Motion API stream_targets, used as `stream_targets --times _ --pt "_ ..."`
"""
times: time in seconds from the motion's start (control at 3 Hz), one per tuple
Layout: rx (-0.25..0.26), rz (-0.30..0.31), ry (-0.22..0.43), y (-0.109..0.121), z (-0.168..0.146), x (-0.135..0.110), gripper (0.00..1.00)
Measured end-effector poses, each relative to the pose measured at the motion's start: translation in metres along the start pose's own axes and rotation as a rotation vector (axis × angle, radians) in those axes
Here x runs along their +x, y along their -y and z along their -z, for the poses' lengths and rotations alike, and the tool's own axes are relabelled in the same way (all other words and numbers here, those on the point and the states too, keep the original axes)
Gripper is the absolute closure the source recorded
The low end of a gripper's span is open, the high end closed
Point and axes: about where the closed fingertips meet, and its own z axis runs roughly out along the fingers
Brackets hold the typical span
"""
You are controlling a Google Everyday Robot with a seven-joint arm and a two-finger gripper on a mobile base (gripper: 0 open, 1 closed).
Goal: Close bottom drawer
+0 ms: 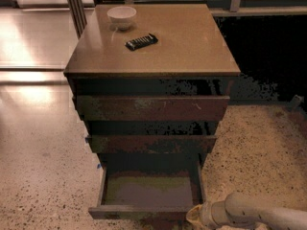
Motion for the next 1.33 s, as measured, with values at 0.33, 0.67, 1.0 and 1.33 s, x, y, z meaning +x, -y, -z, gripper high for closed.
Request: stream_targets --times 0.33,0.67,1.0,1.33 --pt "0.023 0.029 0.028 0.009 -0.027 0.017 1.0" --pt "0.023 0.029 0.028 0.009 -0.027 0.017 1.0" --pt "0.01 0.021 0.043 0.006 -0.035 0.018 1.0" --pt "-0.015 0.021 0.083 0.004 -0.062 0.027 1.0"
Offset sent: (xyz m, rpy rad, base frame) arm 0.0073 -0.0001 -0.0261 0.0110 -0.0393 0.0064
